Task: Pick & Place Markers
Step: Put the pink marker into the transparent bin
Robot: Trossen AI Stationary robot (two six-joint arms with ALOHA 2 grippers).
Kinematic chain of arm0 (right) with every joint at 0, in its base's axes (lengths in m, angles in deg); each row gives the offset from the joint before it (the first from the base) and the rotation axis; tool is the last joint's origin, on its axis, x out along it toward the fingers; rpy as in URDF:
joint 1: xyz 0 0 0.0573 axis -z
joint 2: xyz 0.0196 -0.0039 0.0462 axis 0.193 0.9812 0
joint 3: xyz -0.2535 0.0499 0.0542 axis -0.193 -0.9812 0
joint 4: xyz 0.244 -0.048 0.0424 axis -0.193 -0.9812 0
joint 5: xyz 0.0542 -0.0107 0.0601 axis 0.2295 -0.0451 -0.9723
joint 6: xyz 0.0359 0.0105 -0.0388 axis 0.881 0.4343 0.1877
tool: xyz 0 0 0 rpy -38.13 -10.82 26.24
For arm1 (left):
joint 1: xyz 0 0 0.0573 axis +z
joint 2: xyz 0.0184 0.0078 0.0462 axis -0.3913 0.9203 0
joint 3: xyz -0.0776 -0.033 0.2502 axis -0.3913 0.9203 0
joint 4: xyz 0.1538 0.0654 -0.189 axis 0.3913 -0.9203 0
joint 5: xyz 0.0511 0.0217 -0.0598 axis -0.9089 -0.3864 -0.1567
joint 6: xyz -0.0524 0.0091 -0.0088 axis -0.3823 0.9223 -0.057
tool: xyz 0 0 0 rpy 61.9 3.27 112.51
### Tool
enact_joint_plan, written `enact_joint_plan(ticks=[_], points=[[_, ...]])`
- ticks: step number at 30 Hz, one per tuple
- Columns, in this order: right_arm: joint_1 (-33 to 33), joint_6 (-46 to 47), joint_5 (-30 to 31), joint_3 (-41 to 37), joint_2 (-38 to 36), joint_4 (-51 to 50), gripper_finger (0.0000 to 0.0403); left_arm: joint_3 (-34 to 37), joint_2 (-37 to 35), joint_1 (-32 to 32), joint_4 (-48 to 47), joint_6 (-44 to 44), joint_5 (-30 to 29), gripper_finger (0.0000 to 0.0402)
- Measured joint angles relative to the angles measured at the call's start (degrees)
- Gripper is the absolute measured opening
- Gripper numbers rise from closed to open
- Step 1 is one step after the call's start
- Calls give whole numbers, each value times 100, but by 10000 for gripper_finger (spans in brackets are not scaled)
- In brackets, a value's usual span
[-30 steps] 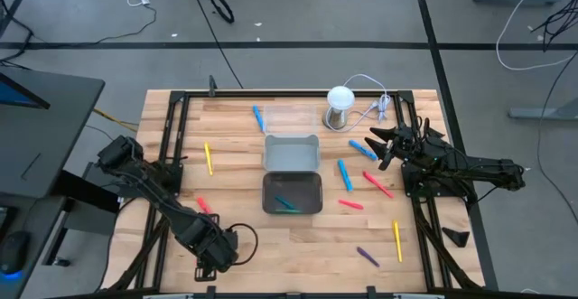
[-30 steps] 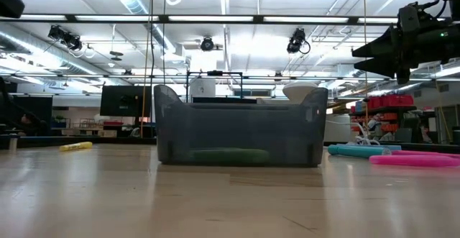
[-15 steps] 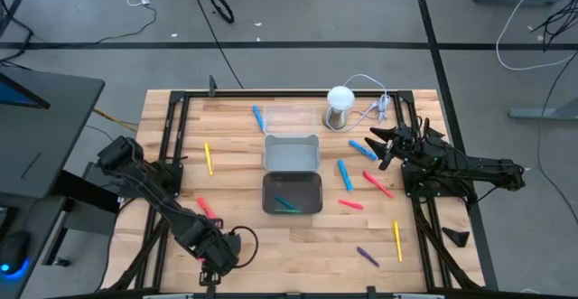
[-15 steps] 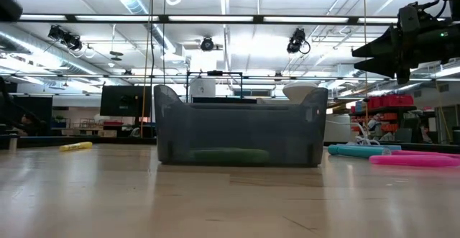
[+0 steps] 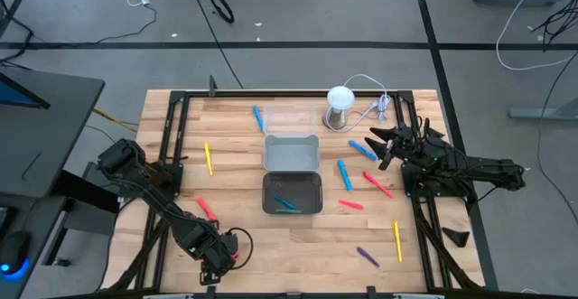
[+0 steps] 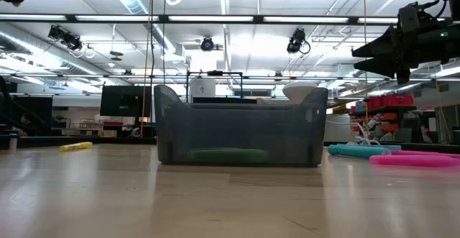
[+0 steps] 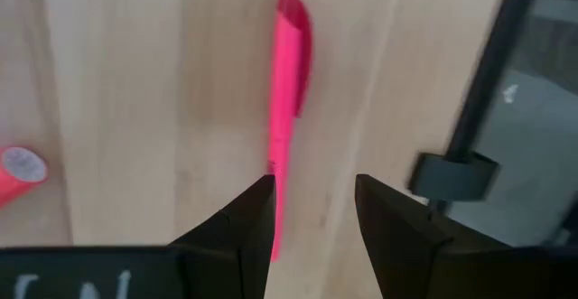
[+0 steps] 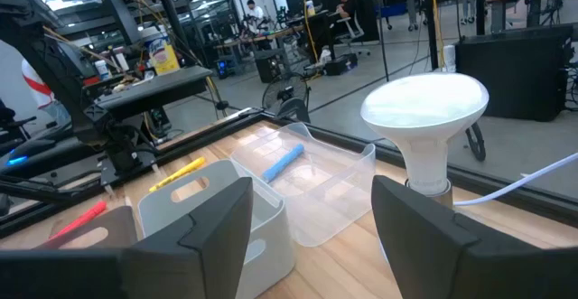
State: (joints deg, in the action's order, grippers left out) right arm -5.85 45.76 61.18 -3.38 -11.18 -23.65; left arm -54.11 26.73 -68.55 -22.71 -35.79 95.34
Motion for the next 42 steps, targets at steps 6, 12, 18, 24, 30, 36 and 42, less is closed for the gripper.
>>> enact_joint_plan(ticks=[6, 12, 18, 24, 30, 36, 42], points=[[-2, -1, -2, 0, 0, 0, 231, 0, 312, -13, 37, 6, -4, 161], [-1, -2, -2, 0, 0, 0, 231, 0, 521, -35, 38, 92, -313, 161], [0, -2, -2, 0, -1, 0, 231, -17, 752, -33, 126, 154, -252, 161], [0, -2, -2, 0, 0, 0, 231, -15, 754, -3, 139, 133, -542, 160], [0, -1, -2, 0, -2, 0, 231, -9, 757, 26, 119, 137, -507, 126], [-2, -2, -2, 1, -2, 0, 231, 0, 761, 39, 81, 142, -445, 60], [0, -2, -2, 0, 0, 0, 231, -4, 761, 40, 214, 151, -392, 27]])
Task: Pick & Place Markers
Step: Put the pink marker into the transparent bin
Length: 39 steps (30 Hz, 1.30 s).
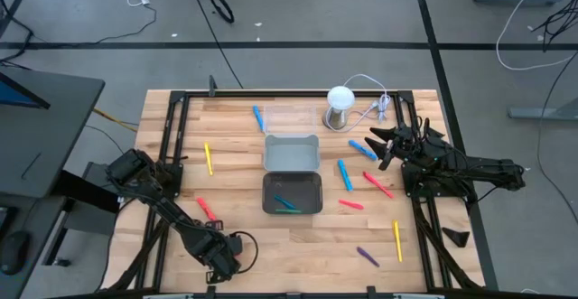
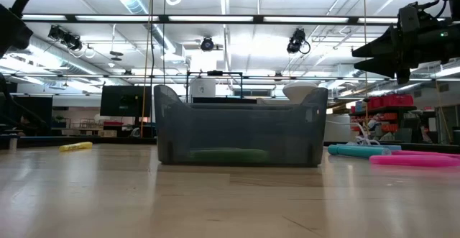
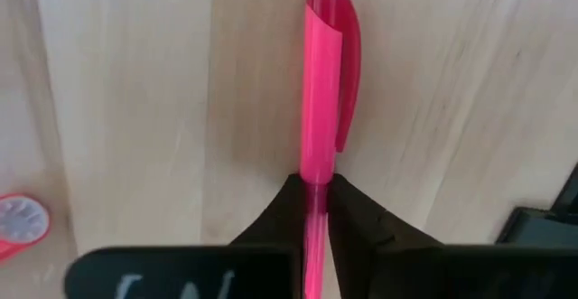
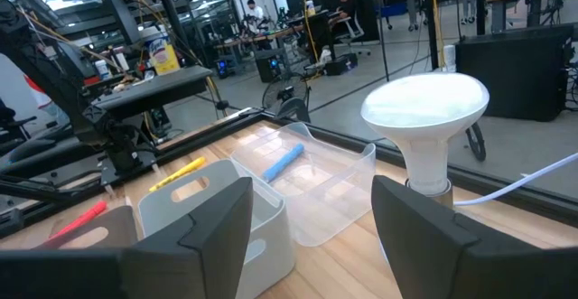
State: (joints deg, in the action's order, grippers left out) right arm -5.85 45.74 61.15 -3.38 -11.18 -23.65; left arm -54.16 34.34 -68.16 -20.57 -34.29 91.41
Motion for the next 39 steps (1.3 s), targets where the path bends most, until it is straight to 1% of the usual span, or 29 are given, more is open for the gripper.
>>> enact_joint_plan(ticks=[6, 14, 22, 27, 32, 39], points=[[0, 0, 0, 0, 0, 0, 231, 0, 4, 0, -1, 9, 65, 38], [-2, 0, 0, 0, 0, 0, 231, -13, -55, 9, -89, 26, 14, 30], [0, 0, 0, 0, -2, 0, 231, -59, -568, 72, -569, 70, 39, 30], [0, 0, 0, 0, 0, 0, 231, -338, -817, 72, -1020, 135, 96, 32], [0, 0, 0, 0, -1, 0, 231, -822, -971, 100, -1590, 326, 190, 31], [-2, 0, 0, 0, 0, 0, 231, -1424, -1099, 257, -2084, 651, 309, 31]])
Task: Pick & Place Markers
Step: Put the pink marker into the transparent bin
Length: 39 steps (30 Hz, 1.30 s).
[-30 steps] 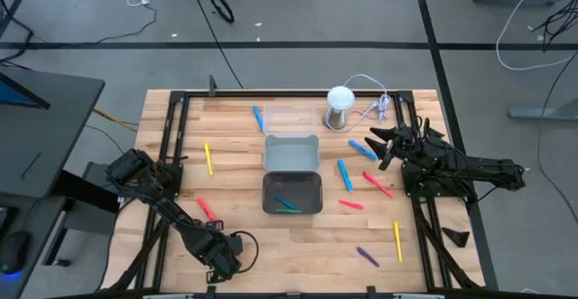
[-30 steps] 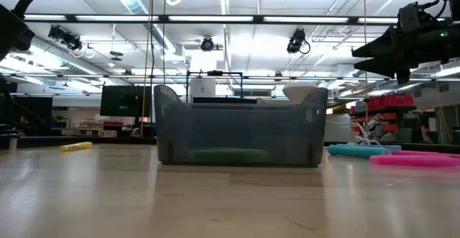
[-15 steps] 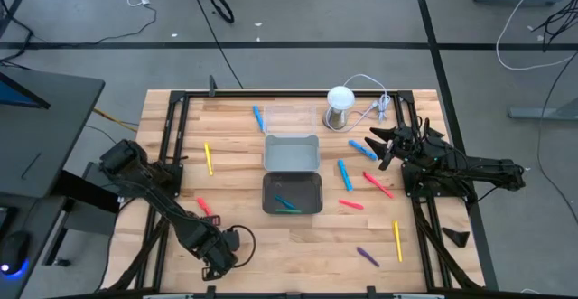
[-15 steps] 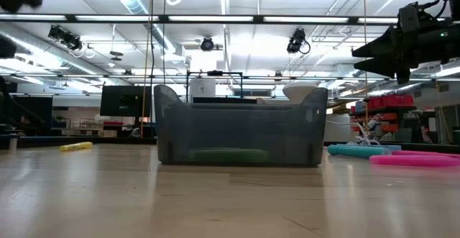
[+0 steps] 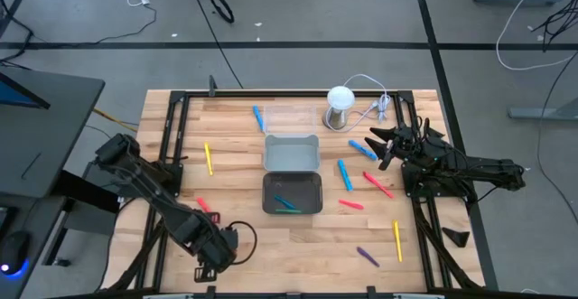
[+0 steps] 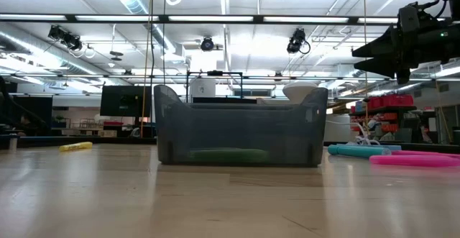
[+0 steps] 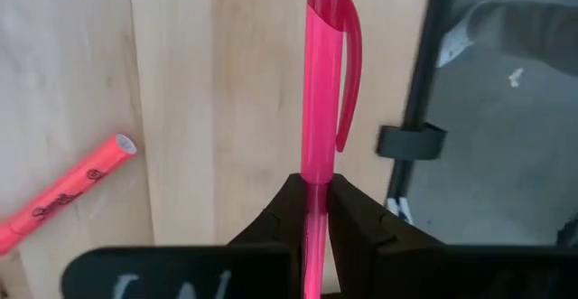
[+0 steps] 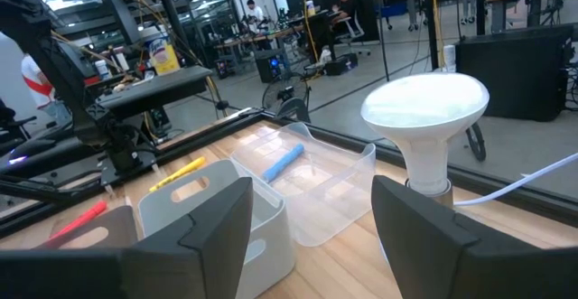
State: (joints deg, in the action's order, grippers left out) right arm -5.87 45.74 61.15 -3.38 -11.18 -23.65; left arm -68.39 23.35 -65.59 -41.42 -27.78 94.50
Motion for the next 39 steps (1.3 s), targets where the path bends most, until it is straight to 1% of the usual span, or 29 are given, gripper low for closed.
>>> enact_joint_plan(ticks=[7, 21, 33, 39], points=[[2, 1, 0, 0, 0, 0, 231, -480, 2, 167, -626, 403, 77, 31], [1, 1, 0, 0, -1, 0, 231, -513, 2, 334, -633, 684, 118, 30], [1, 1, 0, 0, -1, 0, 231, -511, 15, 1016, -763, 1170, 280, 30], [1, 1, 0, 0, -1, 0, 231, -511, 15, 1473, -811, 1455, 372, 30]])
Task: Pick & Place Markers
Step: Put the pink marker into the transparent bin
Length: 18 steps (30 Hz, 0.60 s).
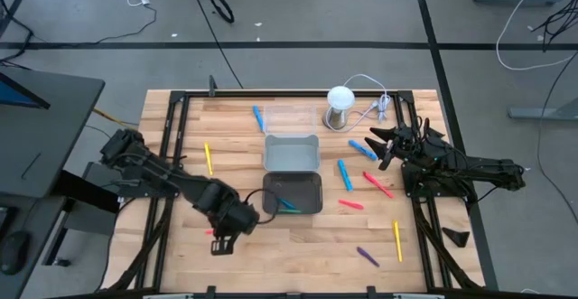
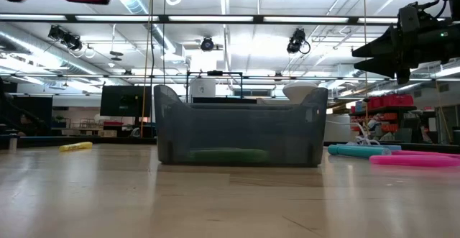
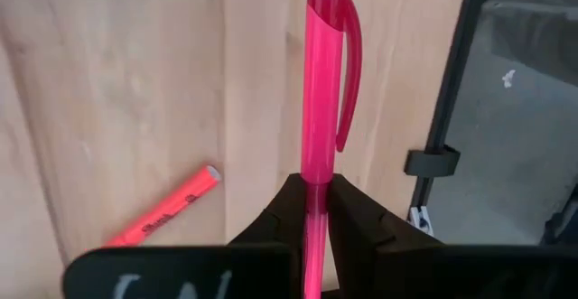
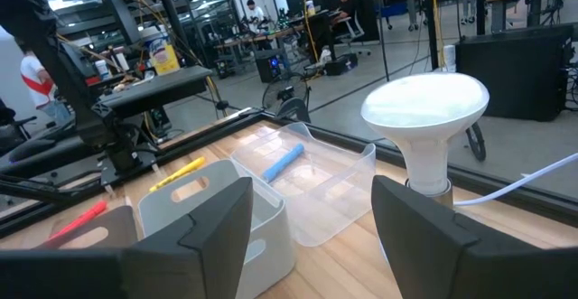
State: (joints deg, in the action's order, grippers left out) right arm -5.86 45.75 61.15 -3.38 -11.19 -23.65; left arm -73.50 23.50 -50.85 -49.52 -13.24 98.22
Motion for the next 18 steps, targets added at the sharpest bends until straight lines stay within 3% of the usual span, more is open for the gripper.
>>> enact_joint_plan(ticks=[12, 18], points=[[1, 1, 0, 1, 1, 0, 231, 1, 20, 1158, -197, 888, 18, 30], [-1, 0, 0, 0, -1, 0, 231, -413, 369, 1630, -583, 1469, 4, 30]])
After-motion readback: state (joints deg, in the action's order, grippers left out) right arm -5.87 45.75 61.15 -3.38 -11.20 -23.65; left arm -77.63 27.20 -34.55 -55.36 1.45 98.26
